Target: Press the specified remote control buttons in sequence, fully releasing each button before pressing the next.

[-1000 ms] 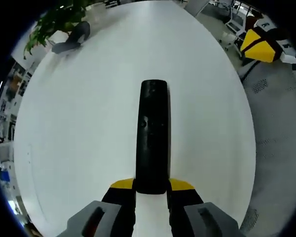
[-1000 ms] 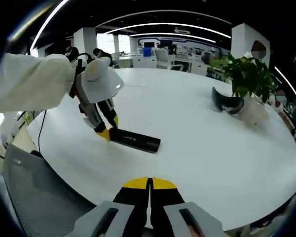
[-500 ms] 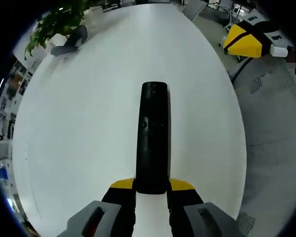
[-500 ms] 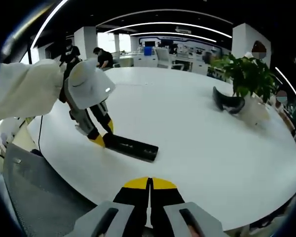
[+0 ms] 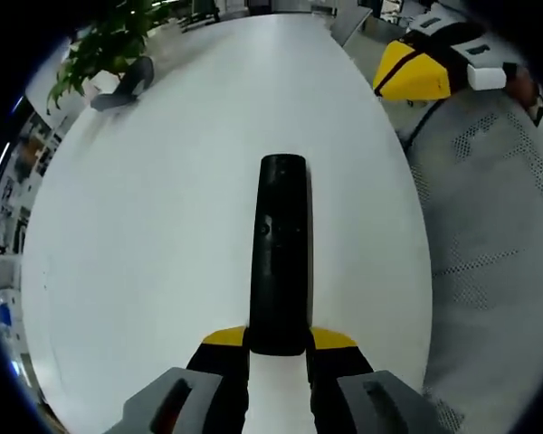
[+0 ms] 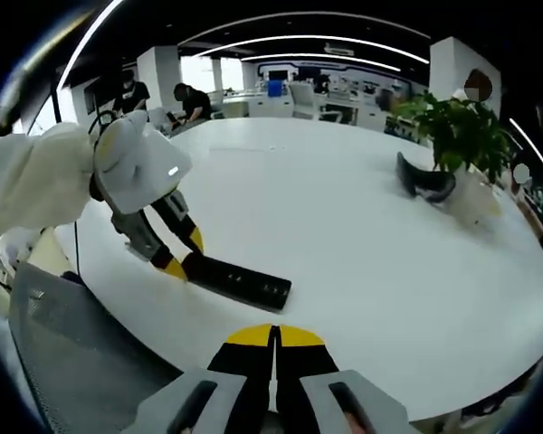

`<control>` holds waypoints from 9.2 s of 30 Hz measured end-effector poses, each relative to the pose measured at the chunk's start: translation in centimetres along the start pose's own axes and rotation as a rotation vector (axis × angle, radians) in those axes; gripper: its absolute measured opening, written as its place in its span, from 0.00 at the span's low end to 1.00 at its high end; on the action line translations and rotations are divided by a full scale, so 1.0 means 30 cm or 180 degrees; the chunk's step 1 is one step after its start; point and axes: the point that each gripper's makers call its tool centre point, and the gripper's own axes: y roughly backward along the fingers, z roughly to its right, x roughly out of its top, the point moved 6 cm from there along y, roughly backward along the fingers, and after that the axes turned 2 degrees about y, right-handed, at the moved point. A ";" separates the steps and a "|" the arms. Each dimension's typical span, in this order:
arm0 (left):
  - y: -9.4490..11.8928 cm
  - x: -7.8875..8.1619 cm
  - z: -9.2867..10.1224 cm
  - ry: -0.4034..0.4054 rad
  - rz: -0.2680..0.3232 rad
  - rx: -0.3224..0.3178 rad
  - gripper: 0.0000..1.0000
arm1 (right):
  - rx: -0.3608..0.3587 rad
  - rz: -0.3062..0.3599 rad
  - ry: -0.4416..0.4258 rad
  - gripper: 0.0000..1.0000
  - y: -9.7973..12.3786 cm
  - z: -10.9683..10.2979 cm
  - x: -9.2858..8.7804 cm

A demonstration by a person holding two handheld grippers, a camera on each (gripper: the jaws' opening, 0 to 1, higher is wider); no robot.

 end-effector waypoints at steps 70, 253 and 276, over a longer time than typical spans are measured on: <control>0.010 -0.053 0.332 0.0575 0.0736 0.0147 0.24 | 0.0568 -0.1401 -0.0553 0.00 -0.141 -0.046 -0.094; -0.017 -0.057 0.365 0.0678 0.1727 0.0288 0.25 | 0.1114 -0.1228 -0.0900 0.00 -0.147 -0.104 -0.077; -0.019 -0.057 0.363 0.0680 0.1745 0.0275 0.25 | 0.1126 -0.1269 -0.0972 0.00 -0.168 -0.102 -0.093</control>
